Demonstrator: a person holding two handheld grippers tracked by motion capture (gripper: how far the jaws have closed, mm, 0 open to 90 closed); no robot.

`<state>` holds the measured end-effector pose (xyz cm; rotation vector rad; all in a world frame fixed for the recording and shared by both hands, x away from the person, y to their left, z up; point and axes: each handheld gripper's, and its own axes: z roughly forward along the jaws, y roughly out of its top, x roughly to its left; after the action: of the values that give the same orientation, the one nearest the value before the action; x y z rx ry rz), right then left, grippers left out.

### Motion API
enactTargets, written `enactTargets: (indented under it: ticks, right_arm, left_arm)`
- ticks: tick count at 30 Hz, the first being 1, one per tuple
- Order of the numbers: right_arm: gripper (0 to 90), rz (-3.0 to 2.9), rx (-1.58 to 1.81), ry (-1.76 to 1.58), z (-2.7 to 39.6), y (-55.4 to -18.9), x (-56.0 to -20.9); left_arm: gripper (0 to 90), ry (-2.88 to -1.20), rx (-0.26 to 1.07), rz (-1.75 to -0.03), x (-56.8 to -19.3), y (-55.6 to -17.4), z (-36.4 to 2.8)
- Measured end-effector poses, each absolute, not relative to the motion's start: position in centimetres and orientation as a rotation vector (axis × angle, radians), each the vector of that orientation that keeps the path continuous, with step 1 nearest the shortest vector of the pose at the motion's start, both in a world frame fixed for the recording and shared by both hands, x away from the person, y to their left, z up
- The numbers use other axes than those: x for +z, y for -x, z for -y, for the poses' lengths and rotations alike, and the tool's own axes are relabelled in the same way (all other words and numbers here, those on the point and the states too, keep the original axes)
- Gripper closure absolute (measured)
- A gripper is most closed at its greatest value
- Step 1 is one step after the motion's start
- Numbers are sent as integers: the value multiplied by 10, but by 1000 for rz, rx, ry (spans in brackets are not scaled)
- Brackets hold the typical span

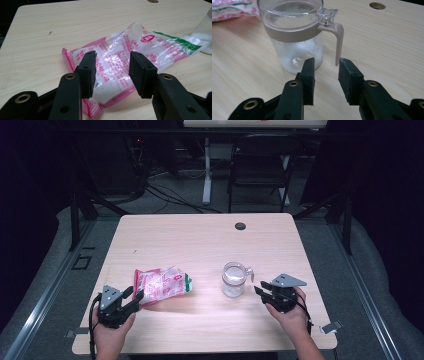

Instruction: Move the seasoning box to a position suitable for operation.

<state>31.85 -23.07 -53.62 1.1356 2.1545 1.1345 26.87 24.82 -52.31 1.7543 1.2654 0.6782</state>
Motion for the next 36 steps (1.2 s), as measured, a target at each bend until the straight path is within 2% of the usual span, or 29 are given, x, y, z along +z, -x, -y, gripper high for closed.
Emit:
enactTargets:
  ticks: [14,36]
  right_arm:
    - [712,-2167,1079,-1238,219,-362,-557]
    - [790,-2170,1059,-1227,208,-378,-560]
  left_arm:
    - [626,-1707,699,-1355,-524,-239,-269]
    - [660,-1717,693,-1364,-526,-228,-270]
